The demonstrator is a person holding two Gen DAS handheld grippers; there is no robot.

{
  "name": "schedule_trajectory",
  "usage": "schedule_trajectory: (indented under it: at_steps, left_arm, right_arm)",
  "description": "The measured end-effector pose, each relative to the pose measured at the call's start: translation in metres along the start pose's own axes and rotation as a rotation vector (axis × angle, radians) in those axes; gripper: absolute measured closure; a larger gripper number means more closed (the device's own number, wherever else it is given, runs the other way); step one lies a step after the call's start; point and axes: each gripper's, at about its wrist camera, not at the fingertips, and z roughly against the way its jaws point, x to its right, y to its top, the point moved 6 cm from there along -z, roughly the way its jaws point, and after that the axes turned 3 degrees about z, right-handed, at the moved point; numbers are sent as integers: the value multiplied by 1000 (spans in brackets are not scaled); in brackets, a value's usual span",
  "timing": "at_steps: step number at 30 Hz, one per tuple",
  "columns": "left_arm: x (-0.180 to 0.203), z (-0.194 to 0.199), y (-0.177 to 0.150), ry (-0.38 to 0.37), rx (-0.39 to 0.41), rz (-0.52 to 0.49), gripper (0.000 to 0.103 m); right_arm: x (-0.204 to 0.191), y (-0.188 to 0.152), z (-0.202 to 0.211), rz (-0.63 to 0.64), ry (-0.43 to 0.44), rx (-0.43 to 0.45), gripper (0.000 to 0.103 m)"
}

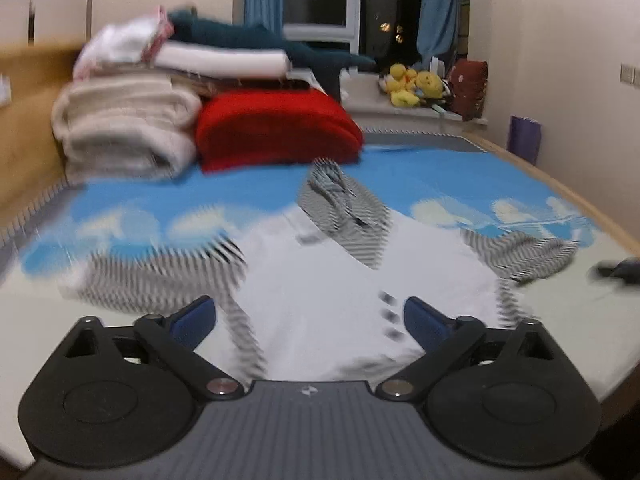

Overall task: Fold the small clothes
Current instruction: 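Grasp the striped hem sides of the hoodie with both tools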

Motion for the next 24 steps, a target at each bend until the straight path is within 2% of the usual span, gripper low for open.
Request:
schedule_trajectory:
  at_steps: [1, 3, 5, 6, 8, 9, 11, 13, 15, 16, 17, 18, 20, 21, 24]
  left_arm:
    - [-13, -11, 6, 9, -17, 24, 14]
    - [-37, -40, 9, 6, -92, 111, 38]
    - [-54, -66, 0, -13, -145, 190, 50]
    - [-63, -86, -22, -15, -222, 224, 51]
    - [-82, -112, -51, -7, -399, 361, 51]
    - [-89, -121, -63, -19, -468, 434, 51]
    - [-99, -135, -83, -9, -572, 512, 51]
    - [-104, -144, -98, 15, -645, 534, 48]
    - [-102, -157, -107, -12, -689, 558, 39]
    - [-101, -160, -112, -17, -708, 555, 38]
    - [-100, -163, -116, -16, -730, 546, 33]
    - [-100, -166, -120, -13, -745, 536, 26]
    - [-98, -170, -129, 6, -798, 510, 23]
    - [-95, -175, -132, -8, -809, 509, 23]
    - [-89, -175, -134, -29, -823, 476, 23]
  right_arm:
    - [16, 7, -6, -28, -9, 7, 36]
    - [30, 7, -19, -46, -9, 1, 48]
    - [38, -6, -38, -52, -8, -45, 53]
    - [40, -16, -48, -57, -2, -80, 54]
    - [40, -35, -68, -92, 20, -182, 54]
    - [39, -39, -75, -111, 44, -203, 54]
    - [34, -51, -93, -124, 82, -265, 54]
    - [28, -60, -108, -113, 74, -316, 53]
    - [22, -63, -120, -131, 93, -358, 48]
    - [16, -68, -126, -141, 112, -393, 41]
    - [13, -71, -131, -142, 123, -429, 33]
    - [9, -77, -138, -133, 129, -472, 30]
    - [0, -92, -148, -91, 135, -576, 28]
    - [-2, -99, -150, -63, 130, -609, 28]
    - [-7, -112, -153, 7, 115, -666, 30]
